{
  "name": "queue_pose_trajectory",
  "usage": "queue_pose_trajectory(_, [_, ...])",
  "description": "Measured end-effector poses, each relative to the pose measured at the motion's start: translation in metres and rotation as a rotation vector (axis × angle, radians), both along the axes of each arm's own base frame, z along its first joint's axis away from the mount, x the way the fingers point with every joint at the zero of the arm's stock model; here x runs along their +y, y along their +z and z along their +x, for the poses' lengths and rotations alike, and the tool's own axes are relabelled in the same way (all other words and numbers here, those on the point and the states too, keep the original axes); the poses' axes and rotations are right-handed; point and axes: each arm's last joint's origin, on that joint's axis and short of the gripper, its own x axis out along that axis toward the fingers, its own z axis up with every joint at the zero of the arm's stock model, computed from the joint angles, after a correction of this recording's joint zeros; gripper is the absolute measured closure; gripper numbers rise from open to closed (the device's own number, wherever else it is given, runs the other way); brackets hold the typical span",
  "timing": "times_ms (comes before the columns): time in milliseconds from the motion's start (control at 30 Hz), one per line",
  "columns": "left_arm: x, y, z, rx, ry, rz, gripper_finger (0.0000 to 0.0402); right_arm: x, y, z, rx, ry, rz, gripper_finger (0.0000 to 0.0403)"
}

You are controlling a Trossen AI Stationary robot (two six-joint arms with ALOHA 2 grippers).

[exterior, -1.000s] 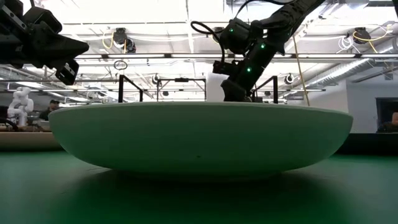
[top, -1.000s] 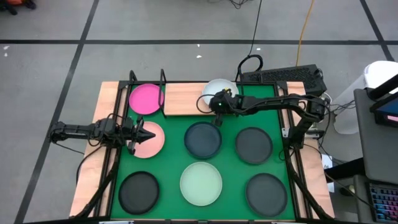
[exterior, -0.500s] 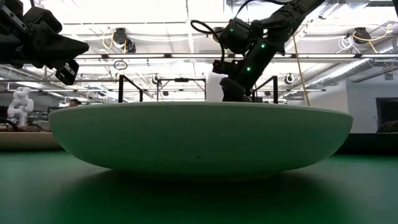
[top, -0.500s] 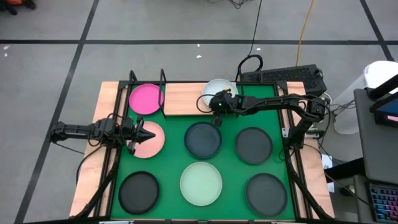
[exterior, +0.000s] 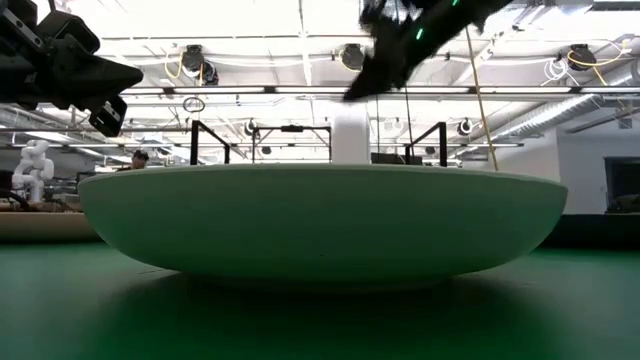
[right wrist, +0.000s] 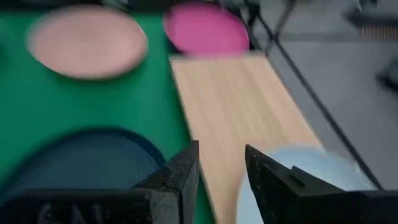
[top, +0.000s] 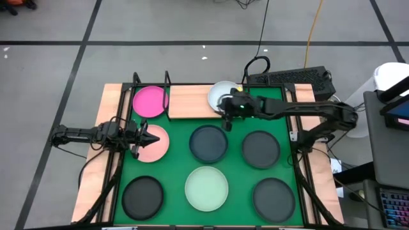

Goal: Place and stack plates onto a shelf
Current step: Stack the dark blue plate on top of the white plate on the shelf

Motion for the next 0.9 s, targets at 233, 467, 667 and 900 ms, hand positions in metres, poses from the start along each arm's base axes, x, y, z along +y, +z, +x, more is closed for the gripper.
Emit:
queue_pose_trajectory(233, [0.000, 0.000, 0.000, 0.000, 0.000, 0.000, 0.0396, 0.046, 0.029, -0.035, -0.155, 0.144, -0.030, 0.0300])
queue_pose_trajectory(467, [0.000, 0.000, 0.000, 0.000, 0.000, 0.000, 0.0396, 0.072, 0.007, -0.077, -0.362, 0.233, 0.010, 0.0305])
queue_pose_trajectory(667, [0.000, 0.000, 0.000, 0.000, 0.000, 0.000, 0.0396, 0.082, -0.017, -0.106, -0.536, 0.290, 0.034, 0.0305])
queue_pose_trajectory(900, [0.000, 0.000, 0.000, 0.000, 0.000, 0.000, 0.0396, 0.085, -0.034, -0.125, -0.622, 0.314, 0.046, 0.0305])
